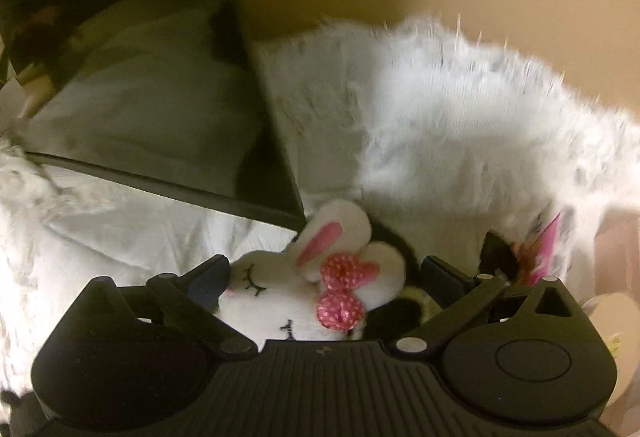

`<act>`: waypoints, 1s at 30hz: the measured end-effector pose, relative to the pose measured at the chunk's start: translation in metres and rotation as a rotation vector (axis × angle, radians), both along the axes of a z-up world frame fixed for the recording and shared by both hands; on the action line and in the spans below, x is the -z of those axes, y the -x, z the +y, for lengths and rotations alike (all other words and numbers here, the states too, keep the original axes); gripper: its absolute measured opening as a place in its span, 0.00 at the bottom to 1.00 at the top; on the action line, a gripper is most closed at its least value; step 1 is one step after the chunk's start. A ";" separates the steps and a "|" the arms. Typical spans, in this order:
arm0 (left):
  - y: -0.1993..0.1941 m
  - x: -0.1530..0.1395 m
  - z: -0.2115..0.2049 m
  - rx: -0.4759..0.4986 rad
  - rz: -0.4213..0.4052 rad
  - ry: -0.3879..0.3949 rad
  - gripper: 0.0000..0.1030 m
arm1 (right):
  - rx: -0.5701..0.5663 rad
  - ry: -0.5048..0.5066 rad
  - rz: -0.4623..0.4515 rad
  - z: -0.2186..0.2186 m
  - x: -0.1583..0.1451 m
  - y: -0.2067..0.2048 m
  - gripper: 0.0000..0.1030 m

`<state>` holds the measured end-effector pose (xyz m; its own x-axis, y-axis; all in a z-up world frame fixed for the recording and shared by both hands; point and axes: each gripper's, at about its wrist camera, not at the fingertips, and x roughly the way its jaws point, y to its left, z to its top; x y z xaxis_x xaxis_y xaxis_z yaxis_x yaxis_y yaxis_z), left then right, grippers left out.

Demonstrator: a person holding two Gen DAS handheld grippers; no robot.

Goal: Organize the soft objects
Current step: 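Grasp the white bunny plush with the right gripper and lift it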

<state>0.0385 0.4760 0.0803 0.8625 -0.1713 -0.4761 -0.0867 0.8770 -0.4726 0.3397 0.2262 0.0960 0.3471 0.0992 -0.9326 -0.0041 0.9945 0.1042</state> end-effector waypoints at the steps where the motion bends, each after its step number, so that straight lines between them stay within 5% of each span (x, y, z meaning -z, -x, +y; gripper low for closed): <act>1: 0.001 0.000 -0.001 -0.002 0.004 -0.002 0.63 | 0.014 -0.019 0.022 -0.001 0.004 -0.002 0.99; 5: 0.006 -0.003 -0.004 -0.025 0.015 -0.017 0.63 | -0.012 -0.032 -0.020 0.003 -0.003 0.002 0.79; 7: 0.008 -0.006 -0.006 -0.038 0.017 -0.026 0.63 | -0.056 -0.011 -0.053 0.005 -0.018 0.010 0.57; 8: 0.007 -0.009 -0.008 -0.043 0.017 -0.034 0.63 | -0.079 0.004 -0.055 0.004 -0.026 0.014 0.28; 14: 0.000 -0.038 -0.022 -0.075 -0.029 -0.094 0.63 | -0.172 -0.205 -0.067 -0.036 -0.074 0.036 0.14; 21: -0.003 -0.058 -0.047 -0.055 -0.053 -0.102 0.63 | -0.359 -0.288 -0.069 -0.033 -0.085 0.065 0.16; 22: -0.004 -0.057 -0.049 -0.047 -0.047 -0.099 0.63 | -0.361 -0.273 -0.073 -0.029 -0.083 0.069 0.21; 24: -0.003 -0.052 -0.052 -0.032 -0.033 -0.092 0.63 | -0.295 -0.250 -0.048 -0.027 -0.074 0.078 0.60; 25: -0.001 -0.048 -0.052 -0.029 -0.027 -0.086 0.63 | -0.252 -0.256 -0.051 -0.029 -0.070 0.085 0.67; 30: 0.005 -0.028 -0.045 -0.034 0.015 -0.030 0.63 | -0.058 -0.294 -0.059 -0.024 -0.045 0.111 0.70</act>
<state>0.0339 0.4313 0.1084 0.8602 -0.1272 -0.4939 -0.1241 0.8871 -0.4446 0.2287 0.2025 0.1407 0.3854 0.3830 -0.8395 -0.0741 0.9197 0.3856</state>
